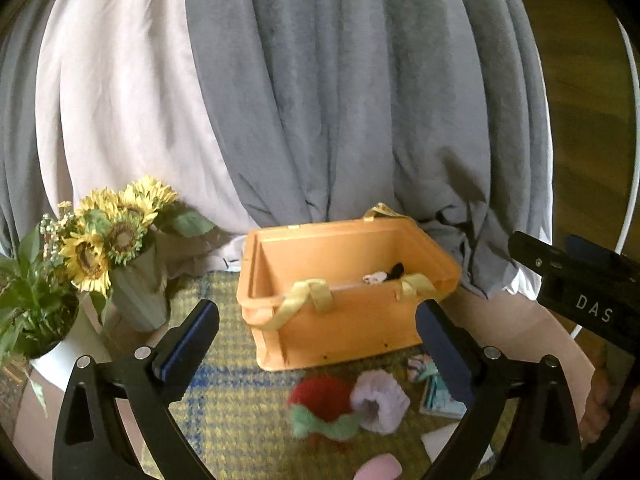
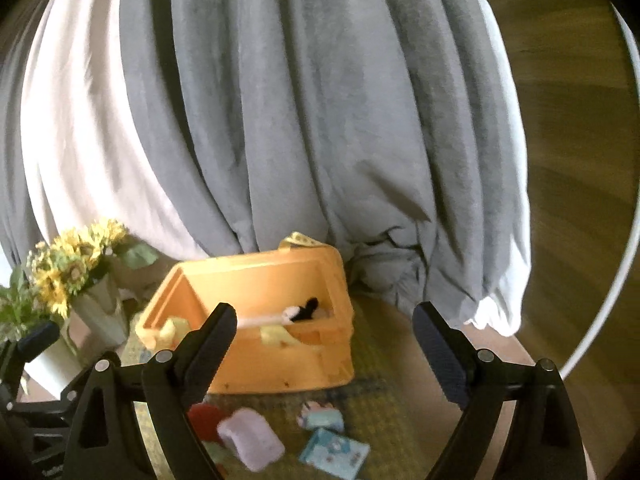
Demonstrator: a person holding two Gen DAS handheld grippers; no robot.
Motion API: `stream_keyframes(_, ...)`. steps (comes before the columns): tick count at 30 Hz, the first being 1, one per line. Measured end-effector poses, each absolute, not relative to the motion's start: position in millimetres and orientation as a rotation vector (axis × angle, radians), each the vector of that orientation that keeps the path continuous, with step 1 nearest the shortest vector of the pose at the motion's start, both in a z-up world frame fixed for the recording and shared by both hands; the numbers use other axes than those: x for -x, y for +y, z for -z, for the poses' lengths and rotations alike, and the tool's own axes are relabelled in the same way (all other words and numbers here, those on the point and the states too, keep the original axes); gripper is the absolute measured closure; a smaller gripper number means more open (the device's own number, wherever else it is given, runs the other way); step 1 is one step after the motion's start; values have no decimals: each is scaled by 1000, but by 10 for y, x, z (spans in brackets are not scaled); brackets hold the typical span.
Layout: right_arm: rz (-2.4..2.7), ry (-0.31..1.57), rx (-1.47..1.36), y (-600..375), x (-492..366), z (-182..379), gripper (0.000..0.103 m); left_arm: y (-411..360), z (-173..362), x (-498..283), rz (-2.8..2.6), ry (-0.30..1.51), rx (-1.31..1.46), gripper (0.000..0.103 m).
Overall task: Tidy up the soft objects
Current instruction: 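Withdraw both tools from the basket back toward the remaining items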
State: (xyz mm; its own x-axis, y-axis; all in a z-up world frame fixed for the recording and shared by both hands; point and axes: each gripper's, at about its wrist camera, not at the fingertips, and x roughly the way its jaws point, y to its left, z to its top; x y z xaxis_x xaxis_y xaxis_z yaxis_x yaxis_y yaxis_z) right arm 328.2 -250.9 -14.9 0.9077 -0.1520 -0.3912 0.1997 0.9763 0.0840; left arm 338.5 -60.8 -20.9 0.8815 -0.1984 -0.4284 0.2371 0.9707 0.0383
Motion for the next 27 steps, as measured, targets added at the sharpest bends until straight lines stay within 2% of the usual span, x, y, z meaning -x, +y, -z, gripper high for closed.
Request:
stream_keyframes(11, 194, 449, -131, -2575, -2811, 443, 12, -706, 474, -2984, 250, 485, -116, 1)
stream_keyframes(27, 161, 599, -147, -2596, -2606, 932, 13, -782, 944, -2773, 268, 590, -155, 1)
